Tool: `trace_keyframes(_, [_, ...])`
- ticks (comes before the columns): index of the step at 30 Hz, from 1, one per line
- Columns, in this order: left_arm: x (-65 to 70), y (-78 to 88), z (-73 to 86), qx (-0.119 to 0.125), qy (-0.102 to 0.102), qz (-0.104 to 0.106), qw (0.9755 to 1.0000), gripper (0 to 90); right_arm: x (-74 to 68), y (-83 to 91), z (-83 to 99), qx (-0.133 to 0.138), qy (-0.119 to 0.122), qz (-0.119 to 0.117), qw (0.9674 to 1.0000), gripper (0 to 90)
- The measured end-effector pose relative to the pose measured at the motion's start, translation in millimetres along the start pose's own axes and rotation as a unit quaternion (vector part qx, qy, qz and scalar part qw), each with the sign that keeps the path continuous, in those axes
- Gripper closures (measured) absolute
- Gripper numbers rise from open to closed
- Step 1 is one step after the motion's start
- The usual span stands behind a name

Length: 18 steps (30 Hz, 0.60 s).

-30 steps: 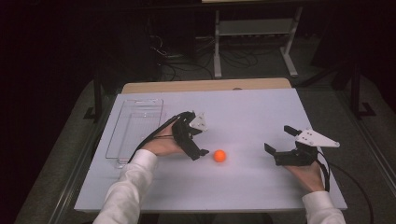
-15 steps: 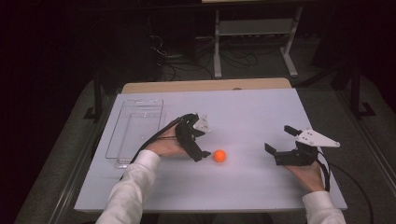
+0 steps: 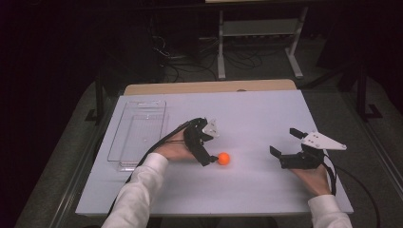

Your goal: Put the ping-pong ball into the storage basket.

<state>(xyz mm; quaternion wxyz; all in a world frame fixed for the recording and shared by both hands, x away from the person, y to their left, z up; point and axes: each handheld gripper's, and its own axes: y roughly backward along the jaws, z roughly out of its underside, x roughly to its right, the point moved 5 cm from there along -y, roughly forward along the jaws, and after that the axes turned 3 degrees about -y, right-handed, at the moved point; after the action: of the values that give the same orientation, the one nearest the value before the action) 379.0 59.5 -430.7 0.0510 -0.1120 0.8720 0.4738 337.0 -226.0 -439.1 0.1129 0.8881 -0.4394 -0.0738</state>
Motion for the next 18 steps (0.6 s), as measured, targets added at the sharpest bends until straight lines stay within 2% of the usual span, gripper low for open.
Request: trace_keyframes(18, [4.0, -21.1, -4.8, -0.003, -0.009, 0.017, 0.9998, 0.0, 0.6, 0.3, 0.6, 0.0, -0.001, -0.001, 1.0, 0.0])
